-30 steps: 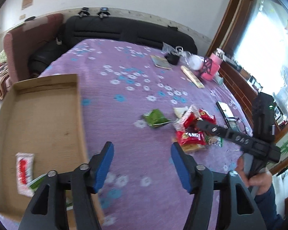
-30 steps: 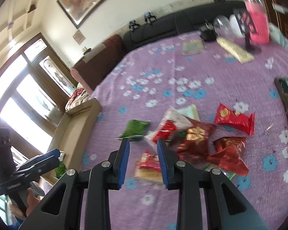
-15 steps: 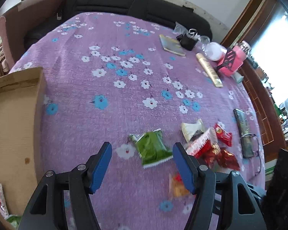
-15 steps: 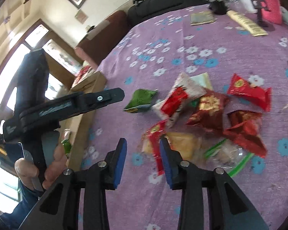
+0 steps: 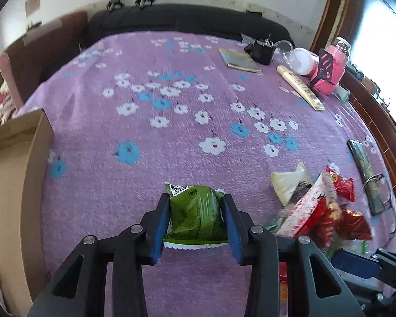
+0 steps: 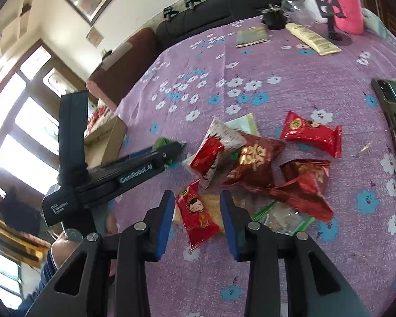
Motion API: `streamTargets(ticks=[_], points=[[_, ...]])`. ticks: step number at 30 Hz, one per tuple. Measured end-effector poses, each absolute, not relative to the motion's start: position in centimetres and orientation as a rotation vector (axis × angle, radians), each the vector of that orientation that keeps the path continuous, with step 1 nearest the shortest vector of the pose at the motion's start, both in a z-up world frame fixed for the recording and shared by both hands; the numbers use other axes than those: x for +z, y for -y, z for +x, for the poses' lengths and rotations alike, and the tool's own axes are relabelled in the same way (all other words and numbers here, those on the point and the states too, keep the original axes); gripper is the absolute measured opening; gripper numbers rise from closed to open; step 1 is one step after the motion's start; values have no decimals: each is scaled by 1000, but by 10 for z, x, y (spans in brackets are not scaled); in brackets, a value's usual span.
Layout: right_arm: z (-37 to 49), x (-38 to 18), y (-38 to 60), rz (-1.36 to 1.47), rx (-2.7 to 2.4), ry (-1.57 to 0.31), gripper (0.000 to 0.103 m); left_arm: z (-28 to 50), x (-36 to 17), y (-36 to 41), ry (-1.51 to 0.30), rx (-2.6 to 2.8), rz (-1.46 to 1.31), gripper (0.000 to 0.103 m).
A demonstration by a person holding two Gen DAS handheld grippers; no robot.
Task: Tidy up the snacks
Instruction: 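Grasp a green snack packet with the left gripper while the right grasps a red packet, then lift the green packet with the left gripper while the right lifts the red packet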
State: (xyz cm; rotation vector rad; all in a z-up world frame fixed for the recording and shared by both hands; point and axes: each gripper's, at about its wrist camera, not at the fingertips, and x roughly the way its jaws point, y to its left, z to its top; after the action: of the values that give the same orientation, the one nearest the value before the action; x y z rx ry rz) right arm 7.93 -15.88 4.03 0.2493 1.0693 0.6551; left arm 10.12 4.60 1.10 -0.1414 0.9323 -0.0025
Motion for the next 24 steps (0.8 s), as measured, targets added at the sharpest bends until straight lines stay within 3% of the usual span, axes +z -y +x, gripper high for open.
streamTargets(ticks=[7,10,13,24], points=[[65,35,129,27,628,-1043,34,102,11,-56,-922,-13,-145,41],[62,31,123,-48,594,-1009,23,103,11,-56,-929,-17,-156,41],[63,30,125,-38,589,-1000,19,102,11,-55,-927,-17,-147,41],[65,43,141,91,585,-940,18,95,18,-59,-896,-31,-181,41]])
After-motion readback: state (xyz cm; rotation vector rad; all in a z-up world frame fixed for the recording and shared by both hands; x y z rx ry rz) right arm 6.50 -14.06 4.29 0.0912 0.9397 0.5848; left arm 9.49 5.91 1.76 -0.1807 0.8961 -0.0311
